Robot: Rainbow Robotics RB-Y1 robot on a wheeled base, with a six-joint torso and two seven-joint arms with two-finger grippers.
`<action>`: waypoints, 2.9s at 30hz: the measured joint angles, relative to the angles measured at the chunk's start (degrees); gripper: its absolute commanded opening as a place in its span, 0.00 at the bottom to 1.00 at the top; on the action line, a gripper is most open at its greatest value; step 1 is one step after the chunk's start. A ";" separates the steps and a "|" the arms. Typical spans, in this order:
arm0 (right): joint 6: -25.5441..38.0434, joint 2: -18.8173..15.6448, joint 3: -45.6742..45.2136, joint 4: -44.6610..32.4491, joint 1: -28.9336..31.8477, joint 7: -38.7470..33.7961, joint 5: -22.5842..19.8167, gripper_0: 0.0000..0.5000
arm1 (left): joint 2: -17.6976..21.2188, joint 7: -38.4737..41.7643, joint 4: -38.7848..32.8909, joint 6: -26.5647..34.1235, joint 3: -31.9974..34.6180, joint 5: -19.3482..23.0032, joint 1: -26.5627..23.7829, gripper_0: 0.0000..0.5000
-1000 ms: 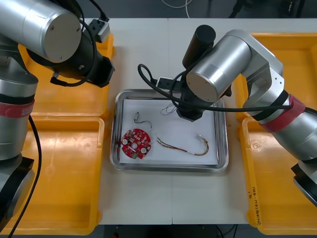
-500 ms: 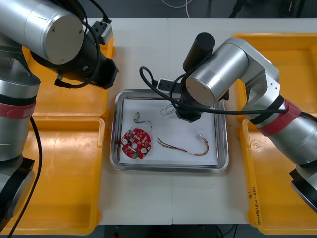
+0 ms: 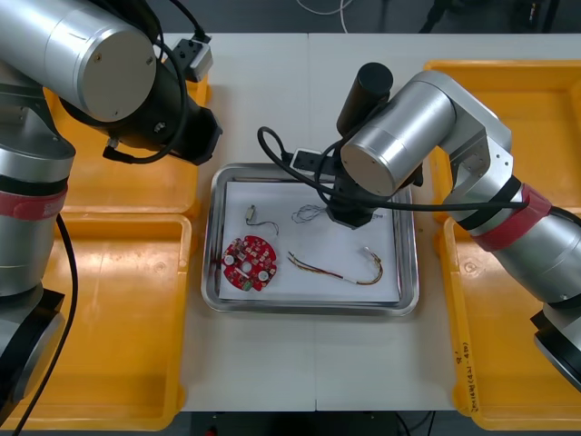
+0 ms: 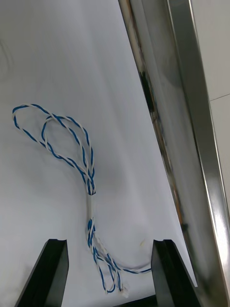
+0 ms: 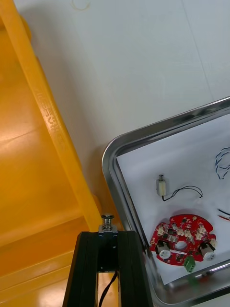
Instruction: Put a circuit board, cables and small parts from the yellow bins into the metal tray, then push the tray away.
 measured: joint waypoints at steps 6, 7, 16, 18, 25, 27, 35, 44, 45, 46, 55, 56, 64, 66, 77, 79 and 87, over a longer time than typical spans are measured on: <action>2.95 -0.02 -0.04 -1.59 0.00 -0.01 0.27 1.00 | 0.00 0.65 -0.14 0.00 -0.03 0.43 0.00 0.00; 3.58 -0.02 -0.10 -1.84 -0.01 -0.01 0.18 1.00 | 0.00 1.24 -0.16 0.00 -0.03 0.49 0.00 0.00; 12.38 -0.02 -4.72 -2.19 -1.29 -0.06 -3.02 1.00 | 0.00 3.32 -0.29 0.00 -0.03 0.67 0.02 0.00; 14.56 -0.02 -6.55 -2.35 -1.68 -0.08 -3.25 1.00 | 0.00 3.32 -0.30 0.00 -0.03 0.68 0.02 0.00; 19.92 -0.06 -14.60 -5.57 -2.18 -3.50 -3.27 1.00 | -0.01 3.32 -0.36 0.00 -0.03 0.68 0.05 0.00; 19.97 -0.18 -16.61 -7.85 -2.18 -6.95 -3.05 1.00 | -0.01 3.32 -0.38 0.00 -0.03 0.68 0.07 0.00; 20.01 -2.48 -21.93 -16.25 -1.84 -14.47 -2.65 1.00 | -0.03 3.32 -0.53 0.00 -0.05 0.68 0.34 0.00; 20.02 -10.98 -30.45 -25.89 5.60 -25.38 -9.48 1.00 | -0.87 3.45 -0.64 0.01 -2.09 -0.33 0.43 0.00; 20.02 -12.05 -31.50 -26.61 6.69 -26.01 -10.30 1.00 | -1.00 3.48 -0.65 0.01 -2.66 -0.60 0.44 0.00; 20.03 -13.11 -32.62 -27.19 7.82 -26.72 -11.11 1.00 | -1.16 3.55 -0.66 0.01 -3.27 -0.75 0.44 0.00; 20.03 -20.21 -42.07 -28.64 15.77 -33.74 -14.91 1.00 | -1.57 18.43 -0.71 0.02 -10.50 -0.85 0.68 0.00; 20.03 -20.81 -42.87 -28.67 16.42 -33.88 -14.95 1.00 | -1.57 20.60 -0.68 0.02 -11.16 -0.85 0.70 0.00; 20.03 -23.58 -48.31 -28.84 21.66 -35.81 -15.05 1.00 | -1.64 24.73 3.37 -5.87 -15.22 -0.84 0.83 0.00; 20.03 -23.61 -49.57 -28.84 22.95 -35.81 -15.11 1.00 | -1.64 24.73 4.68 -7.68 -16.29 -0.85 0.83 0.00; 20.04 -24.20 -54.33 -28.69 30.28 -37.23 -15.93 1.00 | -1.67 24.73 10.64 -16.79 -21.03 -0.85 0.86 0.00; 20.04 -24.34 -54.44 -28.64 31.49 -37.25 -15.89 1.00 | -1.67 24.73 12.06 -18.72 -21.89 -0.85 0.86 0.00; 20.04 -24.52 -54.56 -23.38 32.59 -40.09 -15.94 1.00 | -1.67 24.73 15.07 -22.66 -24.67 -0.85 0.87 0.00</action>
